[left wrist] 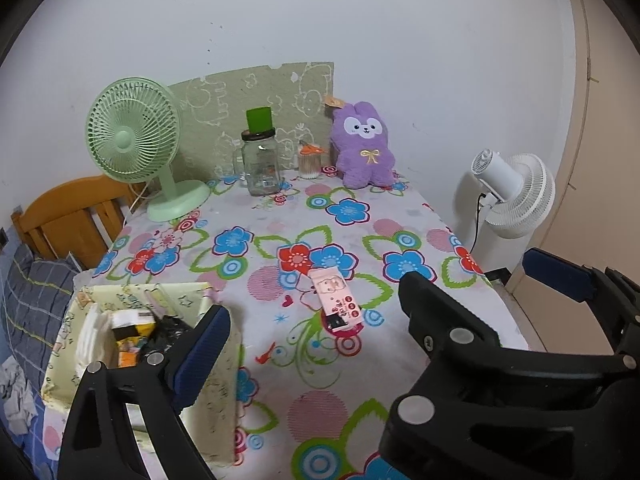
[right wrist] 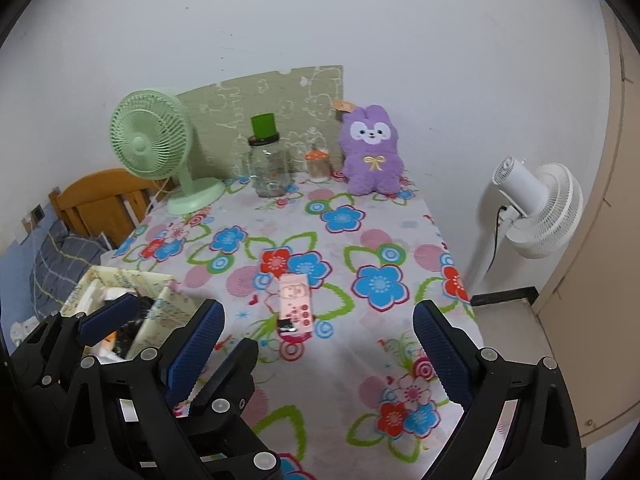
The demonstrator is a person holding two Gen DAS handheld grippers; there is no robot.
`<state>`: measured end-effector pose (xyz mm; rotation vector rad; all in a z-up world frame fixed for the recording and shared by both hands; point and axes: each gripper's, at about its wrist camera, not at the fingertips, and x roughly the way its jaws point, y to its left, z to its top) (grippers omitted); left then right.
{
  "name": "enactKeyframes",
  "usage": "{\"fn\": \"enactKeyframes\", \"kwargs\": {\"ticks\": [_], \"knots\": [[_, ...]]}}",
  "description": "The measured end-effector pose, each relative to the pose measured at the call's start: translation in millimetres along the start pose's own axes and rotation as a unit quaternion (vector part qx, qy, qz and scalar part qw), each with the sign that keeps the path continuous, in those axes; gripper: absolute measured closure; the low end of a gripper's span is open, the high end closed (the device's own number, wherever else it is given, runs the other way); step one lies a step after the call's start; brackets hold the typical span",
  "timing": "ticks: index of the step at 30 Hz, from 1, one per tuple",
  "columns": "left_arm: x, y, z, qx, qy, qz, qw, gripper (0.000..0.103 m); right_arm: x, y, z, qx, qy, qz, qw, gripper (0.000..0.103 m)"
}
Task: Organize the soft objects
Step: 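Move both tools back from the fabric box toward the pink wet-wipes pack, then grasp the pink wet-wipes pack with the left tool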
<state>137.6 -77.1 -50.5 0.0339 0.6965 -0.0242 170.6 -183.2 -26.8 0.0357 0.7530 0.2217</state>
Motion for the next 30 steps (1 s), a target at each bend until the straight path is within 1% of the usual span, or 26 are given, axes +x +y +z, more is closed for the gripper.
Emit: {"fn": "enactKeyframes", "kwargs": {"ticks": [5, 9, 14, 17, 22, 25, 27, 30], "knots": [[15.2, -9.0, 1.8, -0.006, 0.006, -0.002, 1.0, 0.007, 13.5, -13.4, 1.2, 0.004, 0.01, 0.002, 1.0, 0.006], [29.5, -14.6, 2.9, -0.019, 0.01, 0.006, 0.9998, 0.007, 27.8, -24.2, 2.7, 0.009, 0.018, 0.002, 1.0, 0.006], [48.6, -21.2, 5.4, -0.022, 0.012, 0.02, 0.9995, 0.007, 46.9, -34.8, 4.7, 0.01, 0.025, 0.005, 1.0, 0.006], [61.5, -23.4, 6.4, -0.024, 0.017, 0.024, 0.9993, 0.007, 58.1, -40.2, 4.4, 0.01, 0.024, -0.004, 1.0, 0.006], [86.5, -26.6, 7.9, -0.036, 0.029, 0.032, 0.9984, 0.007, 85.1, -52.2, 6.1, 0.02, 0.032, -0.008, 0.999, 0.006], [104.2, -28.7, 9.1, -0.031, 0.037, 0.028, 0.9985, 0.007, 100.2, -57.5, 6.6, 0.023, 0.039, -0.011, 0.999, 0.006], [114.3, -30.0, 9.7, -0.025, 0.041, 0.034, 0.9983, 0.008, 111.4, -61.1, 6.3, 0.027, 0.041, -0.015, 0.999, 0.006], [129.4, -29.5, 8.8, -0.023, 0.053, 0.033, 0.9978, 0.011, 125.4, -64.7, 4.4, 0.032, 0.045, -0.014, 0.998, 0.006]]}}
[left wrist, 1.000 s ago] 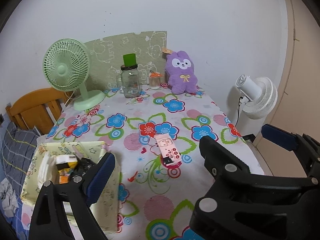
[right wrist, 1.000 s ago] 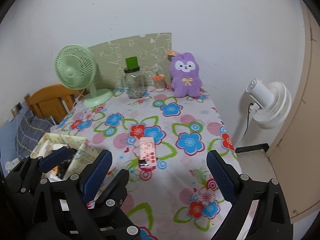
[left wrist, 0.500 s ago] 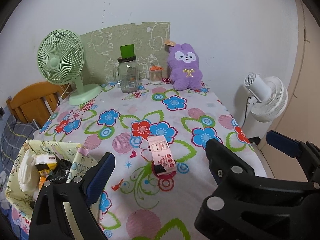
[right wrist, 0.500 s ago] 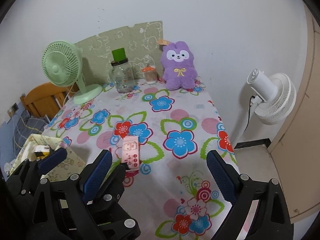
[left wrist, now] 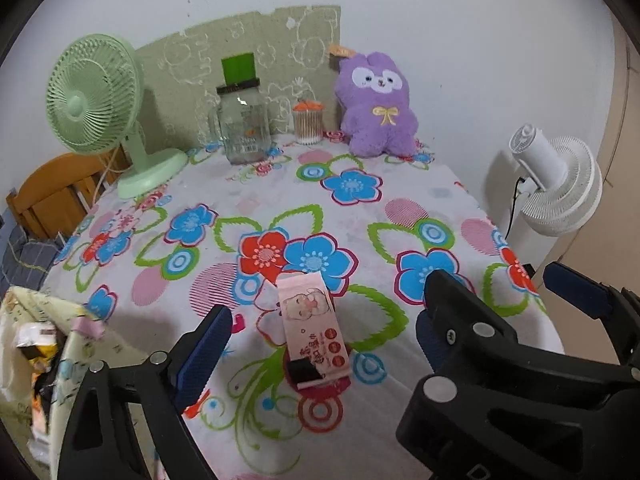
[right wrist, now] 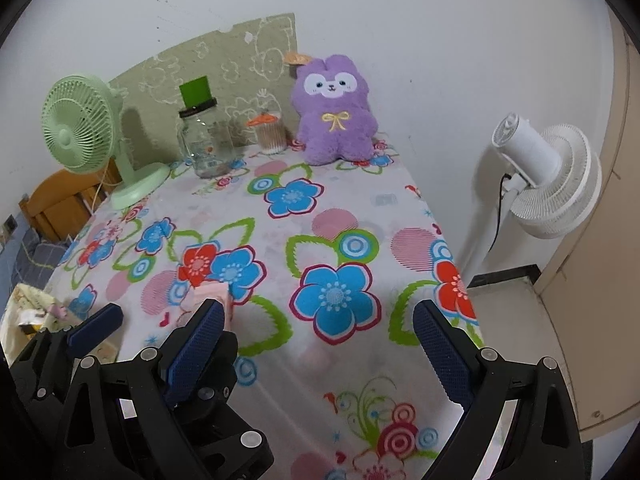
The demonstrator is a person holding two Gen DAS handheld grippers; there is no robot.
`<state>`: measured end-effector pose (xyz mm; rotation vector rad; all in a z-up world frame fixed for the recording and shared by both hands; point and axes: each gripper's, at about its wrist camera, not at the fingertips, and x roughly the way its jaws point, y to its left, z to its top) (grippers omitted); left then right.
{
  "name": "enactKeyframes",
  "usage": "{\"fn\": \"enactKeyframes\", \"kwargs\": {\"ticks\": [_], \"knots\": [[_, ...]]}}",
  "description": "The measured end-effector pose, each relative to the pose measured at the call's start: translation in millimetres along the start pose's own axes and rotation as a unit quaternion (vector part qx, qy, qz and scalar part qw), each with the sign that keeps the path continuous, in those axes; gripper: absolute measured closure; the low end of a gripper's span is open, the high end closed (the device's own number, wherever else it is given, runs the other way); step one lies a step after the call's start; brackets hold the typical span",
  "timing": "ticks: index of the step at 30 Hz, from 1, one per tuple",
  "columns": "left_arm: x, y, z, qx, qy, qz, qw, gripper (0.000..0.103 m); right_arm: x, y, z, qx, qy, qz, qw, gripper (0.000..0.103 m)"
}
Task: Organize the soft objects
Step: 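Grasp the pink wet-wipes pack with the left tool, then lift and carry the pink wipes pack with the left tool to the fabric box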
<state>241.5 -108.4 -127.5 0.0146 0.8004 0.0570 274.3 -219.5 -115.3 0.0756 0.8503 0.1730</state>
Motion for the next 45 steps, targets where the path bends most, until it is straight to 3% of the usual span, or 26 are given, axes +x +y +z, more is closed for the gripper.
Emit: {"fn": "enactKeyframes", "kwargs": {"ticks": [15, 20, 24, 25, 32, 45], "knots": [[62.0, 11.0, -8.7, -0.027, 0.065, -0.003, 0.9975, 0.031, 56.3, -2.1, -6.6, -0.003, 0.035, -0.006, 0.999, 0.006], [62.0, 11.1, -9.1, -0.027, 0.056, -0.003, 0.998, 0.034, 59.0, -2.3, -7.7, -0.004, 0.038, -0.004, 0.999, 0.006], [59.7, 9.7, -8.1, -0.021, 0.052, -0.004, 0.9984, 0.061, 58.8, -2.1, -7.8, -0.003, 0.038, -0.002, 0.999, 0.006], [58.7, 9.1, -8.1, -0.019, 0.054, -0.003, 0.9983, 0.062, 58.6, -1.9, -7.7, -0.003, 0.038, -0.003, 0.999, 0.006], [50.8, 8.1, -9.7, -0.005, 0.053, 0.005, 0.9986, 0.064, 51.1, -1.0, -9.9, -0.007, 0.037, -0.001, 0.999, 0.006], [-3.9, 7.9, -13.3, 0.013, 0.03, -0.004, 0.9994, 0.064, -2.4, 7.9, -12.5, -0.028, 0.016, 0.011, 0.999, 0.006]]}}
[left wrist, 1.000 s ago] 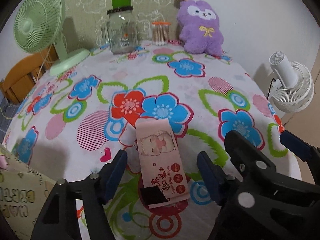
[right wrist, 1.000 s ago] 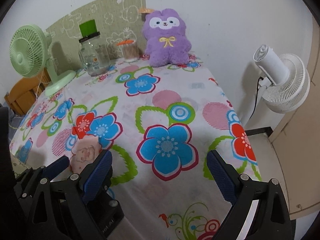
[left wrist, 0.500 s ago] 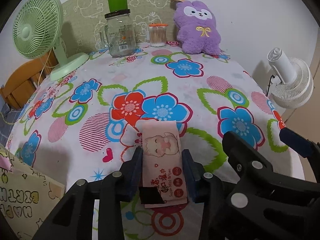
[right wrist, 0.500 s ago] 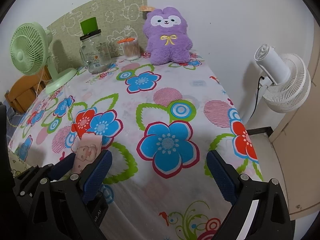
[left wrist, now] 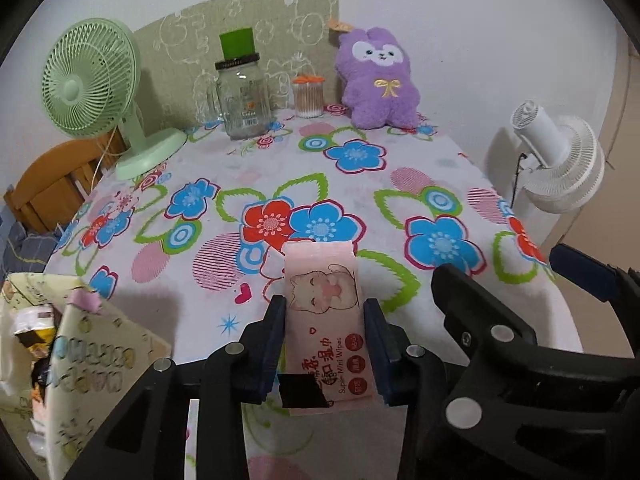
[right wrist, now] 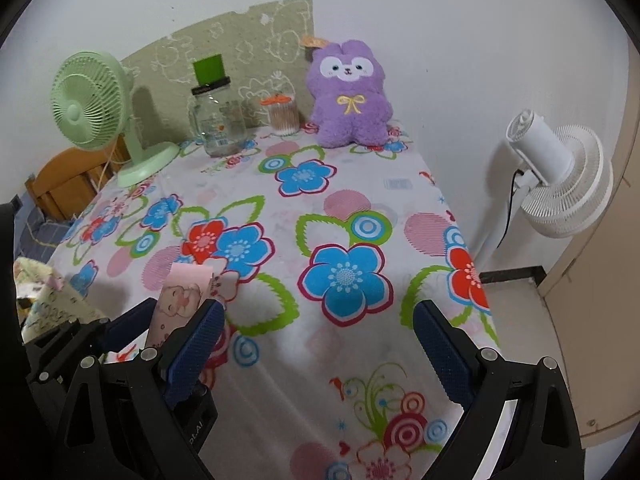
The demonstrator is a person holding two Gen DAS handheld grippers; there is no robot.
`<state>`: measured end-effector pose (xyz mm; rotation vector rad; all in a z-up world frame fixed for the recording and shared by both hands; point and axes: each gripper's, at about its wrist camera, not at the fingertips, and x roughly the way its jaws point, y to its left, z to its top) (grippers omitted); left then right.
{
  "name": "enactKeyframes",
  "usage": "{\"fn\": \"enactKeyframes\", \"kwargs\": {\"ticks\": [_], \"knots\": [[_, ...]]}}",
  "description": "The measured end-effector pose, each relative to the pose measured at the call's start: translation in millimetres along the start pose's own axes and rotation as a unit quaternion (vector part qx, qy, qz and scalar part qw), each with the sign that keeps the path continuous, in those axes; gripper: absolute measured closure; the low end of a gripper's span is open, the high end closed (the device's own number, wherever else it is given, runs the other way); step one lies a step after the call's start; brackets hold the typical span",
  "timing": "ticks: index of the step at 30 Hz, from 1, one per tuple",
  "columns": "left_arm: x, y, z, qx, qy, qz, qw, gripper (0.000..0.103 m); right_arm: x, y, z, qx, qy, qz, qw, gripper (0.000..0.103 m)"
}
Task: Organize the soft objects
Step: 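Lift and carry the pink wipes pack with the left tool to the fabric box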
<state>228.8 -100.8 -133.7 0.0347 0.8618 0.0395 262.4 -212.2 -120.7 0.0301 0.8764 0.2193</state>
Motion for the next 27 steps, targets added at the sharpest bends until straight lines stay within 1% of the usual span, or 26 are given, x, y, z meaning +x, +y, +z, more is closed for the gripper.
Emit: {"fn": "enactKeyframes", "kwargs": {"ticks": [5, 10, 16, 19, 23, 27], "knots": [[-22.7, 1.2, -5.7, 0.009, -0.013, -0.003, 0.9999, 0.064, -22.8, 6.5, -3.7, -0.009, -0.011, 0.001, 1.0, 0.006], [-46.3, 2.0, -12.5, 0.017, -0.017, -0.017, 0.9996, 0.064, -46.4, 13.5, -8.8, -0.012, -0.021, 0.002, 1.0, 0.006], [-77.7, 2.6, -22.7, 0.035, -0.035, -0.023, 0.9985, 0.064, -78.7, 23.9, -17.8, -0.018, -0.038, -0.01, 0.999, 0.006], [-94.4, 5.9, -27.4, 0.035, -0.044, -0.027, 0.9981, 0.064, -95.8, 28.8, -21.3, -0.016, -0.043, -0.01, 0.999, 0.006], [-112.8, 8.8, -33.0, 0.044, -0.053, -0.042, 0.9968, 0.064, -118.2, 36.1, -26.8, -0.02, -0.057, -0.011, 0.998, 0.006], [-130.1, 14.8, -37.2, 0.043, -0.065, -0.043, 0.996, 0.064, -138.2, 45.1, -30.3, -0.025, -0.069, -0.019, 0.997, 0.006]]}}
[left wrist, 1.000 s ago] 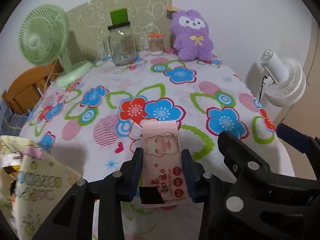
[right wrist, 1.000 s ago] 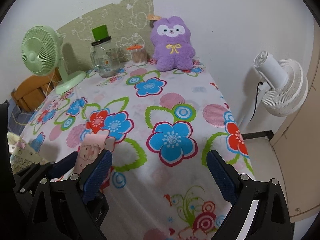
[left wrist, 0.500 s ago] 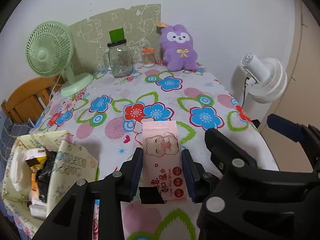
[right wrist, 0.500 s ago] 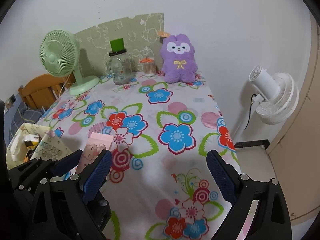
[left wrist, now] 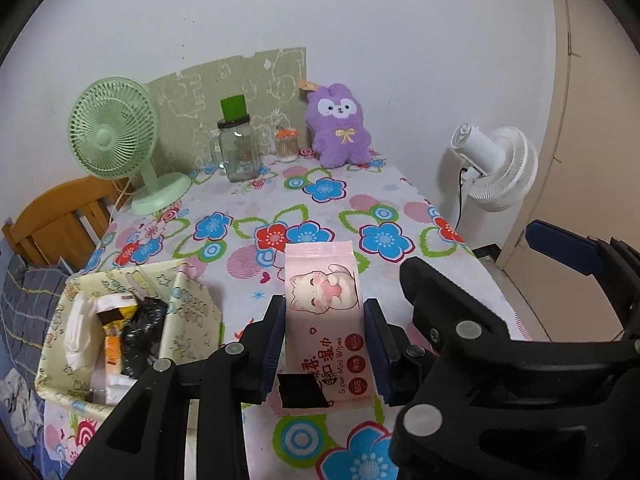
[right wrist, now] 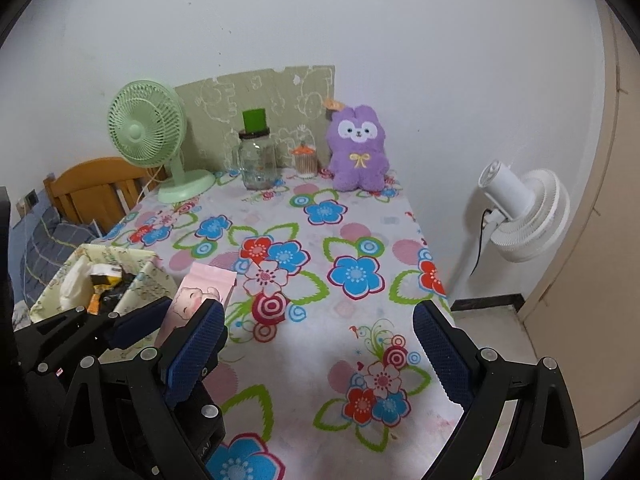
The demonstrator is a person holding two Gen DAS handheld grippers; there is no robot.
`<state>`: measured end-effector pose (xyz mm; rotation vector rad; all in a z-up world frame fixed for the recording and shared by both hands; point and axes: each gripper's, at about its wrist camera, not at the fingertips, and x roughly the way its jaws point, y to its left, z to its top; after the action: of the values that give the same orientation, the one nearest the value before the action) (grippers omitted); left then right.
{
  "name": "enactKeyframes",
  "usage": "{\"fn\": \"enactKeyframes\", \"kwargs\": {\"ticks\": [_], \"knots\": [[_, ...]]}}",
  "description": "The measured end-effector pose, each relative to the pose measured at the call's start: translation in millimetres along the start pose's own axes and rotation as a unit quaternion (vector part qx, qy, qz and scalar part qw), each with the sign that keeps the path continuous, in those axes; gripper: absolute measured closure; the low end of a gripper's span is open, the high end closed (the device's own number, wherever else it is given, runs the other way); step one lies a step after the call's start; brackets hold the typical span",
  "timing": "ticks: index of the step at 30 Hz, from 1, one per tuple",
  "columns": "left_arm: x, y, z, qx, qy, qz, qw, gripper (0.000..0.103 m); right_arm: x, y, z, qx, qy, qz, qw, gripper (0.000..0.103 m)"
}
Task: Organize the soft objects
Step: 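Lift and carry the pink wipes pack with the left tool to the fabric box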
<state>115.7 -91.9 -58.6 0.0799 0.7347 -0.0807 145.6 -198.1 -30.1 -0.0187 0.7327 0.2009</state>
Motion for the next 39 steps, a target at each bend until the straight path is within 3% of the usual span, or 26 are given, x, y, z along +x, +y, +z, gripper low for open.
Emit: {"fn": "enactKeyframes", "kwargs": {"ticks": [9, 19, 28, 39], "knots": [[-32.1, 18.8, -6.0, 0.0, -0.019, -0.002, 0.9998, 0.064, -33.2, 24.9, 1.1, -0.003, -0.023, -0.008, 1.0, 0.002], [-43.1, 53.7, -17.2, -0.005, -0.026, 0.015, 0.9996, 0.064, -35.5, 59.3, -1.8, -0.003, -0.03, 0.008, 1.0, 0.0], [-43.1, 89.4, -23.3, -0.01, -0.029, 0.028, 0.9991, 0.064, -26.5, 98.2, -1.4, -0.011, -0.038, 0.023, 0.999, 0.0], [-22.3, 130.5, -40.2, -0.019, -0.01, 0.044, 0.9988, 0.064, 9.2, 140.4, -8.2, -0.014, -0.008, 0.04, 0.999, 0.0]]}}
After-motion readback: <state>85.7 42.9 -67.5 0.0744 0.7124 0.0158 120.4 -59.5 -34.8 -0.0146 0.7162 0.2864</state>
